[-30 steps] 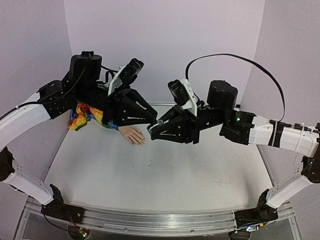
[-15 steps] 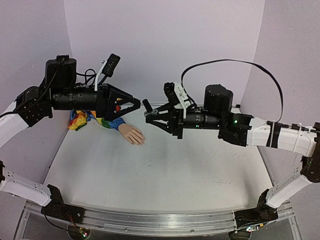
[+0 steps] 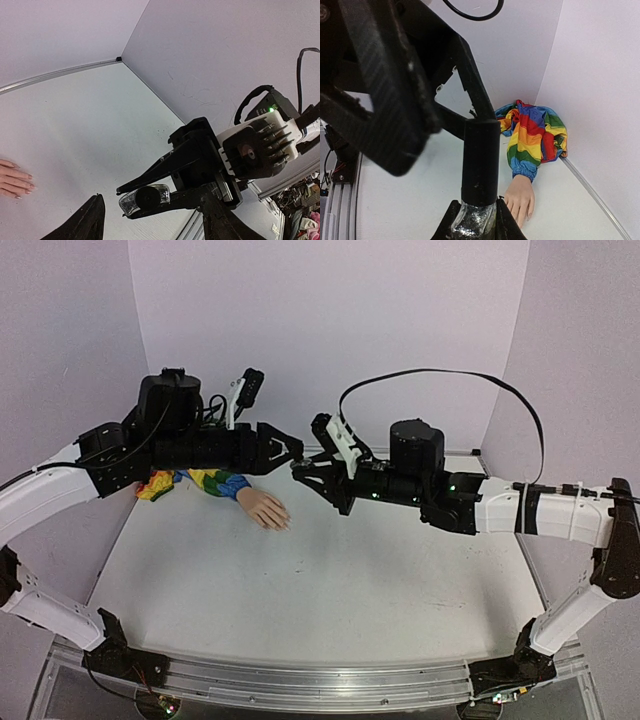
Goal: Paint the nails
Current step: Screw the nail polish bottle cap onto the nail polish bottle.
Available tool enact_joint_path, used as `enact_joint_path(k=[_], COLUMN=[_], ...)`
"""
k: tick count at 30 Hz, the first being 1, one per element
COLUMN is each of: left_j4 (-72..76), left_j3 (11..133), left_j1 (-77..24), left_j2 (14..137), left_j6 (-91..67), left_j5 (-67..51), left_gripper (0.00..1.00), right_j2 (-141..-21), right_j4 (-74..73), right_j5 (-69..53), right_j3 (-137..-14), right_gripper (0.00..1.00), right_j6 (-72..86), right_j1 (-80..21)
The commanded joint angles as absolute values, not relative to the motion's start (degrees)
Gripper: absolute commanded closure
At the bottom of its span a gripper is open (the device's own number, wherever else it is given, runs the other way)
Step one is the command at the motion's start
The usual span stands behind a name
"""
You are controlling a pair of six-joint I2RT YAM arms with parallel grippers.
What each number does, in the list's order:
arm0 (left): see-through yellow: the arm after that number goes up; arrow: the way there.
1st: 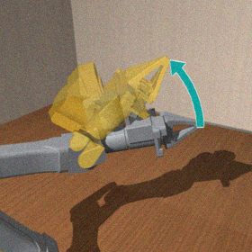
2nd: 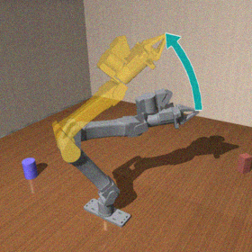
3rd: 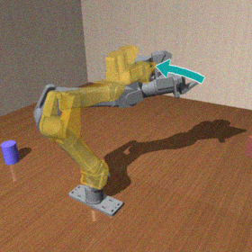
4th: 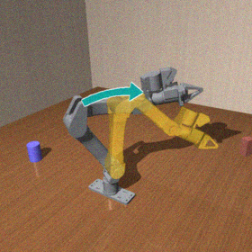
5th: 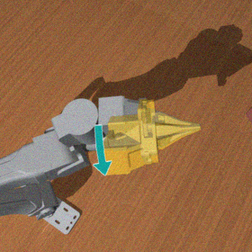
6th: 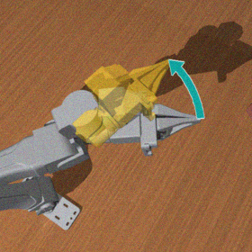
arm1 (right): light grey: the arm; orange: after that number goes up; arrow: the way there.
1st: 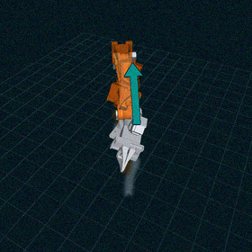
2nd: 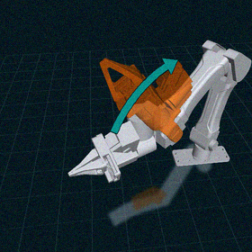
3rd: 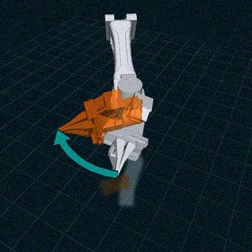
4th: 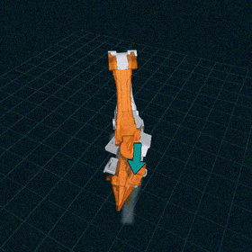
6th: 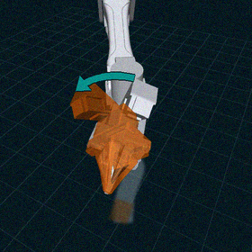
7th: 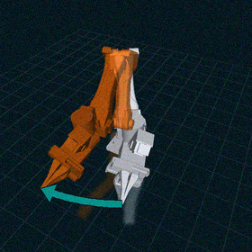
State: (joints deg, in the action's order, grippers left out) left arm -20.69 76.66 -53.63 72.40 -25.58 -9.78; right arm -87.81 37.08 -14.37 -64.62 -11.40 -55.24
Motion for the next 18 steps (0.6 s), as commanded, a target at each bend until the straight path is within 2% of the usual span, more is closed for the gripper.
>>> enact_joint_path(k=[1, 6, 11, 13, 15, 18], left_j4=[-16.12, -16.13, -16.17, -16.18, -16.17, -16.08], left_j3=[77.63, 79.42, 80.66, 80.68, 80.60, 80.44], left_j1=[-53.53, -53.53, -53.53, -53.53, -53.53, -53.53], left_j2=[73.07, 75.06, 76.66, 76.90, 76.92, 76.62], left_j6=[-24.79, -24.31, -23.91, -23.86, -23.65, -22.43], left_j5=[-6.74, -6.48, -8.34, -8.80, -9.08, -9.90], left_gripper=[0.36, 0.43, 0.55, 0.66, 0.82, 0.88], right_j2=[-87.36, -87.37, -87.40, -87.36, -87.32, -87.07], right_j4=[41.71, 41.20, 41.03, 40.96, 40.88, 40.70], right_j5=[-12.65, -11.71, -10.73, -10.82, -11.13, -12.05], right_j3=[-67.35, -67.43, -67.58, -67.65, -67.75, -67.72], right_gripper=[1.00, 1.00, 1.00, 1.00, 1.00, 1.00], right_j6=[-12.35, -12.56, -12.58, -12.49, -12.40, -11.95], right_j1=[-55.20, -55.33, -55.31, -55.39, -55.38, -55.43])
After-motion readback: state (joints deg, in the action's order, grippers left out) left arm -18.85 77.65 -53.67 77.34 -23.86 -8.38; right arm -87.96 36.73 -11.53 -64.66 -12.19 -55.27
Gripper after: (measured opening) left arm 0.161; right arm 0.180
